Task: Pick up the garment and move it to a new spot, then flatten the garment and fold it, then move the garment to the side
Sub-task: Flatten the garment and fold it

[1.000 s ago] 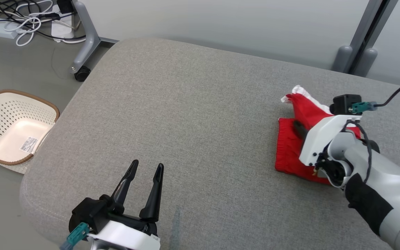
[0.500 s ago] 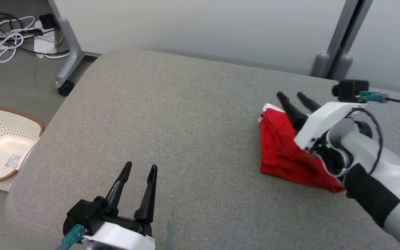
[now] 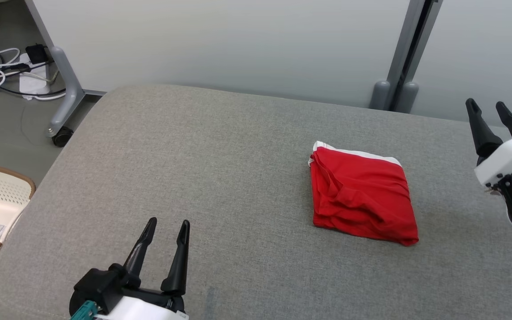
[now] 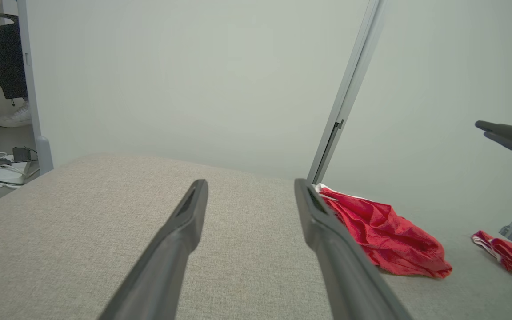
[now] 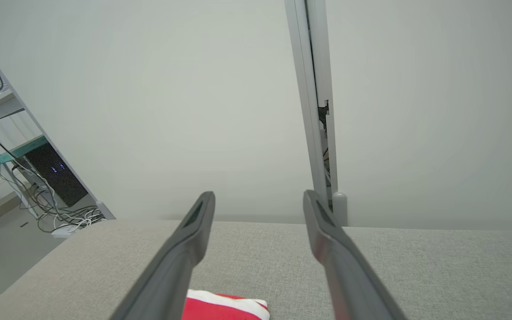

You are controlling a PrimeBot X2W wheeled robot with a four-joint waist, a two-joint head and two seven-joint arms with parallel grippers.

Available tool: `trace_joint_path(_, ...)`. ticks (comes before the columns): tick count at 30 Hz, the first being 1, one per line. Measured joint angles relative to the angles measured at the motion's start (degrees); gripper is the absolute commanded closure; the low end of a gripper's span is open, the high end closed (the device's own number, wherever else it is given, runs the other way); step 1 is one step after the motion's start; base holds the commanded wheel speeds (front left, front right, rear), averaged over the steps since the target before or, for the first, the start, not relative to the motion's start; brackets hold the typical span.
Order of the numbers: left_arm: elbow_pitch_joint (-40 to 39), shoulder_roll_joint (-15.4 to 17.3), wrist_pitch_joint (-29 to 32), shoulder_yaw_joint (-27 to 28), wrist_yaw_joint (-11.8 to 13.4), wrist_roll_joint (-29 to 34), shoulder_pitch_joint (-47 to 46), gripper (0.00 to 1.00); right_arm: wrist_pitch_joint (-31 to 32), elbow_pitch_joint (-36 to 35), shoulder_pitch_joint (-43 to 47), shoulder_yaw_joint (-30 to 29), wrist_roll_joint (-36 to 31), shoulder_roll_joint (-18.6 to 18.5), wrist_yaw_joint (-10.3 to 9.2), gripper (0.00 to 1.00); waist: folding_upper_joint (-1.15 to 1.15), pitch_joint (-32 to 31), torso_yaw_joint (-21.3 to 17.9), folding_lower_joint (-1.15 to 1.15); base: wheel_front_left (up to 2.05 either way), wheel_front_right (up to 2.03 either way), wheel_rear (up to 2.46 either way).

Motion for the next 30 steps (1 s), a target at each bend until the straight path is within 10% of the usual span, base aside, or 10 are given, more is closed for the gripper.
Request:
trace_joint_path(7, -0.86, 0.01, 0.01, 2.97, 0.03, 0.62, 1.17, 0.0, 0.0, -11.24, 12.59, -18.2, -15.73, 1.27, 0.0, 0.0, 0.0, -0.47, -2.16, 0.0, 0.0, 0.0, 0.0)
trace_joint_path(13, -2.36, 0.0, 0.0, 5.39, 0.02, 2.14, 1.43, 0.0, 0.0, -26.06, 27.71, -32.0, -31.41, 9.44, 0.0, 0.0, 0.0, -0.67, -5.33, 0.0, 0.0, 0.0, 0.0)
trace_joint_path(30, -1.21, -0.01, 0.01, 9.87, 0.01, 4.83, 1.47, 0.0, 0.0, -38.11, 44.08, -39.5, -44.91, 19.93, 0.0, 0.0, 0.0, 0.31, -13.84, 0.0, 0.0, 0.0, 0.0)
